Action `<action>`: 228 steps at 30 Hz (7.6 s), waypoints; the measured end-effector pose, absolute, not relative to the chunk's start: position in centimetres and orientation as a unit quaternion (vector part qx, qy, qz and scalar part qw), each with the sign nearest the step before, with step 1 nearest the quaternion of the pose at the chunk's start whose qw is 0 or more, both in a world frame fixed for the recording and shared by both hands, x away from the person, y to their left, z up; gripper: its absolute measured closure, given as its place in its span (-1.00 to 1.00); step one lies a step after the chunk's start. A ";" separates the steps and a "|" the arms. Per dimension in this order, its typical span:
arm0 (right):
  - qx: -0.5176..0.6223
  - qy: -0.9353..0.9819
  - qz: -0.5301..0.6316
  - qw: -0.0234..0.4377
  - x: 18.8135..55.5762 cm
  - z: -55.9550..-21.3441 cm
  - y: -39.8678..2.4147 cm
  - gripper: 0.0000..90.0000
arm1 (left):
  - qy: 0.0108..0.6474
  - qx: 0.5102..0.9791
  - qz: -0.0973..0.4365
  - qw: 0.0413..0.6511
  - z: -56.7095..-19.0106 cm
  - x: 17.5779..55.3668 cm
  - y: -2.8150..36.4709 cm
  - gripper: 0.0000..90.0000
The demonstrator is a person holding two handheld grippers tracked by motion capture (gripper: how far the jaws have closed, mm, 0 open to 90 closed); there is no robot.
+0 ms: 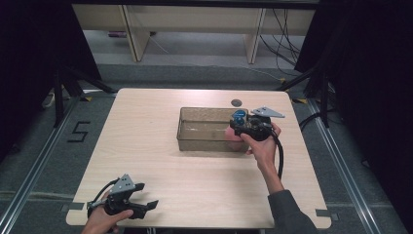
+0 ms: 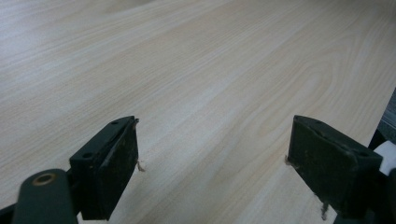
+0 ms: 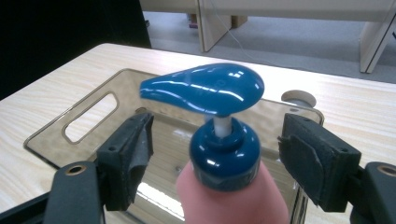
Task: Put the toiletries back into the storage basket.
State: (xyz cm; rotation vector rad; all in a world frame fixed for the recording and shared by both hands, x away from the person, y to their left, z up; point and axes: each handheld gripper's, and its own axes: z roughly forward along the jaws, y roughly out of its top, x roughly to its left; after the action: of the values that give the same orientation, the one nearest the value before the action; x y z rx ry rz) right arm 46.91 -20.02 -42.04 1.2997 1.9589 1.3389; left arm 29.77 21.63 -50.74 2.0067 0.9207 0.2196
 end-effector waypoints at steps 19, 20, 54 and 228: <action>0.460 0.709 0.489 0.215 45.9 -41.3 -19.9 -0.41 | 0.372 0.808 0.087 0.448 -50.7 29.7 21.6 -0.65; 0.460 0.709 0.489 0.216 45.9 -41.3 -19.9 -0.41 | 0.372 0.808 0.087 0.449 -50.7 29.7 21.6 -0.65; 0.451 0.708 0.499 0.215 45.3 -41.1 -19.6 -0.52 | 0.365 0.814 0.085 0.444 -50.7 29.8 21.5 -0.66; 0.411 0.739 0.519 0.125 34.0 -45.3 -18.5 -0.65 | 0.366 0.815 0.089 0.440 -50.8 29.9 21.7 -0.66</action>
State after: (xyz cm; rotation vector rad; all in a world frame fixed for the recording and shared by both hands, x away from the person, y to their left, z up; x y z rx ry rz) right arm 34.04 -18.48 -45.27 1.1968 2.1532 1.5115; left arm 29.90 21.69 -50.75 2.0250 0.9099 0.2209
